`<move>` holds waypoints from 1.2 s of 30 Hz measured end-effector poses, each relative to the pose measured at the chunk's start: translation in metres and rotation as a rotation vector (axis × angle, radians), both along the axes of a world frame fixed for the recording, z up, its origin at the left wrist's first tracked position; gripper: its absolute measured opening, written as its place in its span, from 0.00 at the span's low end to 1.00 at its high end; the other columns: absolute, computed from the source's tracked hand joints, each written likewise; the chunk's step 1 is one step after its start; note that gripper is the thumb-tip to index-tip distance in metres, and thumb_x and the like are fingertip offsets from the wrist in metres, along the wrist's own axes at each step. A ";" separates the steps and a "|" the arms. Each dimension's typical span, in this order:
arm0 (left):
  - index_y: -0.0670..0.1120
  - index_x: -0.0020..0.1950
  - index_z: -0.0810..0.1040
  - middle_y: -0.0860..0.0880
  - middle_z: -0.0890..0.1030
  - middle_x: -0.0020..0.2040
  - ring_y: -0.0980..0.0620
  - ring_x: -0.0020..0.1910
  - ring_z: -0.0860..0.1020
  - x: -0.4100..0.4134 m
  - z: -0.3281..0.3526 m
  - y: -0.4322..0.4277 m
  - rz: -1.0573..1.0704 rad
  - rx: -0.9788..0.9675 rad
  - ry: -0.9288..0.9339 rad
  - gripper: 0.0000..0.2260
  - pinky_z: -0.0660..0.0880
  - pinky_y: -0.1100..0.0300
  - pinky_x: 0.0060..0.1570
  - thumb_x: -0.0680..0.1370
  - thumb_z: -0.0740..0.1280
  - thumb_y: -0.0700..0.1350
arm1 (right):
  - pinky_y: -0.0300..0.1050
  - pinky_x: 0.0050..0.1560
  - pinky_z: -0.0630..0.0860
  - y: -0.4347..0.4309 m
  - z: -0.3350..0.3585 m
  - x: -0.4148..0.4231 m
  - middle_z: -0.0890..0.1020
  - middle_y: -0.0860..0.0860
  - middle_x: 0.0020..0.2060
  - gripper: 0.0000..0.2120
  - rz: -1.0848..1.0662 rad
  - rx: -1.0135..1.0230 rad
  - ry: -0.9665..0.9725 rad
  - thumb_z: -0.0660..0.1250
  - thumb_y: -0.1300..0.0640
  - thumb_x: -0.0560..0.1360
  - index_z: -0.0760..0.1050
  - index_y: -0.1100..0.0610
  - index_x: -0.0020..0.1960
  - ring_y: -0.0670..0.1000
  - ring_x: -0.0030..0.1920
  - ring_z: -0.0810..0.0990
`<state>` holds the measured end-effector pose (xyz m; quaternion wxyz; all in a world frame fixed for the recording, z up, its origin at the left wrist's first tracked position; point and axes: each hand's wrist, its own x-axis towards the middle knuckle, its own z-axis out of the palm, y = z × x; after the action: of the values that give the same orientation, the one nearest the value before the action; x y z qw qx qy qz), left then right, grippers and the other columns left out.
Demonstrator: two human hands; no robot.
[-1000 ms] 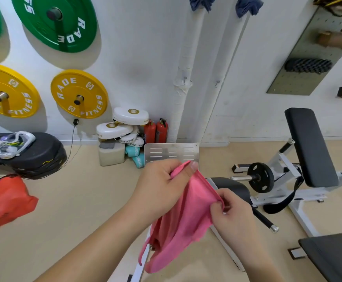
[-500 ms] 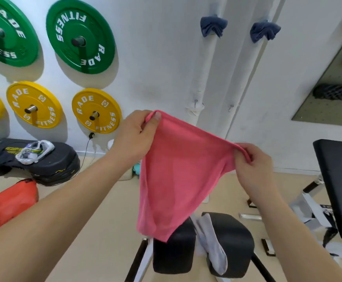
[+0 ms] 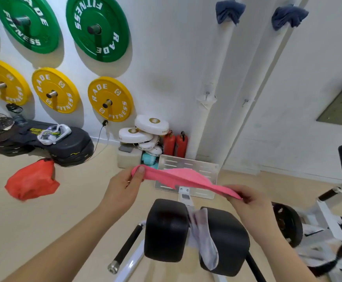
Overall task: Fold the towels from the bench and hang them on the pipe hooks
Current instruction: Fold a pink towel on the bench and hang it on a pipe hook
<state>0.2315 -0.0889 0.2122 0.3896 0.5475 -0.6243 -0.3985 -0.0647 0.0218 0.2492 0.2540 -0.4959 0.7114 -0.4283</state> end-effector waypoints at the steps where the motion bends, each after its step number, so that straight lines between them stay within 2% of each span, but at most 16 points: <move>1: 0.55 0.52 0.84 0.51 0.87 0.47 0.53 0.51 0.85 0.002 -0.018 0.014 -0.012 0.056 0.001 0.16 0.80 0.48 0.58 0.81 0.61 0.62 | 0.37 0.47 0.77 0.009 -0.016 -0.004 0.87 0.36 0.40 0.14 0.006 0.051 -0.002 0.73 0.62 0.76 0.86 0.42 0.47 0.37 0.45 0.83; 4: 0.55 0.52 0.86 0.55 0.87 0.46 0.57 0.50 0.84 0.018 -0.068 0.055 -0.065 0.207 -0.039 0.18 0.80 0.52 0.58 0.81 0.60 0.62 | 0.45 0.55 0.80 0.037 -0.064 -0.012 0.87 0.36 0.42 0.15 0.057 0.257 0.014 0.72 0.64 0.76 0.87 0.43 0.47 0.36 0.46 0.84; 6: 0.55 0.51 0.86 0.53 0.87 0.43 0.56 0.46 0.84 0.025 -0.086 0.080 -0.086 0.277 -0.072 0.18 0.81 0.57 0.53 0.82 0.59 0.62 | 0.45 0.57 0.81 0.055 -0.087 -0.010 0.87 0.37 0.44 0.15 0.136 0.382 0.038 0.70 0.63 0.78 0.87 0.43 0.48 0.36 0.48 0.84; 8: 0.54 0.43 0.85 0.54 0.84 0.33 0.59 0.35 0.81 0.033 -0.092 0.101 -0.091 0.326 -0.080 0.18 0.77 0.65 0.42 0.82 0.60 0.59 | 0.40 0.53 0.81 0.074 -0.100 -0.006 0.88 0.42 0.44 0.15 0.201 0.445 -0.030 0.68 0.64 0.79 0.87 0.45 0.48 0.40 0.47 0.85; 10: 0.52 0.39 0.84 0.51 0.81 0.29 0.58 0.29 0.79 0.041 -0.097 0.111 -0.076 0.355 -0.097 0.18 0.75 0.65 0.36 0.83 0.61 0.56 | 0.37 0.48 0.83 0.087 -0.106 -0.005 0.89 0.48 0.44 0.14 0.189 0.455 -0.126 0.67 0.65 0.80 0.88 0.50 0.48 0.46 0.46 0.87; 12: 0.50 0.41 0.85 0.47 0.80 0.28 0.55 0.27 0.79 0.047 -0.100 0.119 -0.062 0.384 -0.127 0.17 0.76 0.65 0.33 0.83 0.63 0.55 | 0.35 0.39 0.80 0.100 -0.112 -0.005 0.88 0.52 0.41 0.12 0.163 0.452 -0.151 0.67 0.63 0.82 0.87 0.52 0.49 0.50 0.36 0.86; 14: 0.46 0.43 0.85 0.48 0.77 0.27 0.56 0.25 0.77 0.049 -0.101 0.123 -0.048 0.400 -0.155 0.16 0.74 0.68 0.28 0.82 0.64 0.54 | 0.36 0.31 0.77 0.106 -0.117 -0.006 0.86 0.52 0.37 0.10 0.159 0.435 -0.142 0.67 0.61 0.82 0.86 0.53 0.49 0.47 0.27 0.80; 16: 0.43 0.41 0.84 0.48 0.76 0.28 0.55 0.26 0.77 0.048 -0.102 0.121 -0.047 0.424 -0.176 0.18 0.74 0.68 0.28 0.82 0.65 0.54 | 0.38 0.31 0.77 0.106 -0.121 -0.007 0.85 0.50 0.36 0.09 0.158 0.438 -0.128 0.66 0.59 0.82 0.86 0.52 0.49 0.45 0.27 0.78; 20: 0.40 0.34 0.72 0.46 0.77 0.29 0.52 0.30 0.80 0.046 -0.111 0.112 -0.085 0.479 -0.226 0.21 0.74 0.63 0.33 0.79 0.71 0.53 | 0.49 0.46 0.82 0.097 -0.138 -0.012 0.86 0.49 0.39 0.10 0.174 0.445 -0.078 0.66 0.56 0.82 0.85 0.48 0.47 0.47 0.39 0.83; 22: 0.39 0.37 0.73 0.40 0.81 0.33 0.50 0.31 0.81 0.042 -0.115 0.105 -0.114 0.476 -0.284 0.16 0.73 0.58 0.37 0.78 0.71 0.47 | 0.53 0.50 0.81 0.092 -0.146 -0.017 0.86 0.47 0.40 0.10 0.139 0.416 -0.097 0.67 0.56 0.82 0.85 0.48 0.46 0.47 0.43 0.83; 25: 0.42 0.42 0.76 0.39 0.82 0.34 0.51 0.29 0.80 0.034 -0.117 0.093 -0.108 0.481 -0.269 0.08 0.75 0.54 0.36 0.81 0.64 0.41 | 0.56 0.51 0.85 0.079 -0.153 -0.027 0.87 0.48 0.43 0.10 0.072 0.403 -0.241 0.66 0.58 0.82 0.85 0.50 0.49 0.48 0.47 0.85; 27: 0.46 0.48 0.78 0.40 0.83 0.34 0.47 0.30 0.81 0.029 -0.121 0.081 -0.071 0.484 -0.266 0.08 0.77 0.53 0.32 0.83 0.60 0.41 | 0.55 0.53 0.85 0.069 -0.158 -0.033 0.87 0.49 0.45 0.10 0.072 0.409 -0.297 0.66 0.59 0.83 0.86 0.50 0.50 0.51 0.50 0.86; 29: 0.49 0.50 0.78 0.40 0.84 0.33 0.43 0.31 0.83 0.025 -0.125 0.069 -0.031 0.481 -0.262 0.09 0.77 0.54 0.30 0.84 0.59 0.42 | 0.47 0.54 0.84 0.058 -0.162 -0.035 0.87 0.46 0.45 0.11 0.098 0.409 -0.253 0.65 0.58 0.83 0.86 0.48 0.51 0.48 0.51 0.86; 31: 0.50 0.50 0.78 0.42 0.84 0.33 0.43 0.32 0.83 0.019 -0.128 0.055 -0.005 0.468 -0.276 0.10 0.77 0.56 0.30 0.84 0.58 0.42 | 0.39 0.52 0.80 0.040 -0.164 -0.036 0.87 0.41 0.44 0.11 0.097 0.420 -0.226 0.65 0.58 0.83 0.85 0.46 0.51 0.43 0.50 0.84; 33: 0.52 0.50 0.78 0.44 0.84 0.33 0.48 0.30 0.83 0.015 -0.130 0.036 0.019 0.451 -0.298 0.10 0.77 0.57 0.30 0.84 0.59 0.44 | 0.42 0.52 0.80 0.015 -0.166 -0.036 0.86 0.39 0.43 0.10 0.055 0.421 -0.235 0.65 0.57 0.83 0.84 0.47 0.51 0.42 0.49 0.84; 36: 0.53 0.47 0.78 0.49 0.83 0.31 0.53 0.27 0.80 0.009 -0.138 -0.002 0.047 0.400 -0.343 0.10 0.76 0.57 0.32 0.84 0.60 0.49 | 0.43 0.49 0.79 -0.028 -0.173 -0.036 0.87 0.42 0.41 0.09 -0.016 0.393 -0.249 0.66 0.58 0.82 0.84 0.49 0.48 0.43 0.46 0.84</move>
<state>0.2406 -0.0908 0.0737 0.1709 0.6875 -0.5771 -0.4062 -0.1009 -0.0059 0.0762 0.4280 -0.3744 0.7484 -0.3413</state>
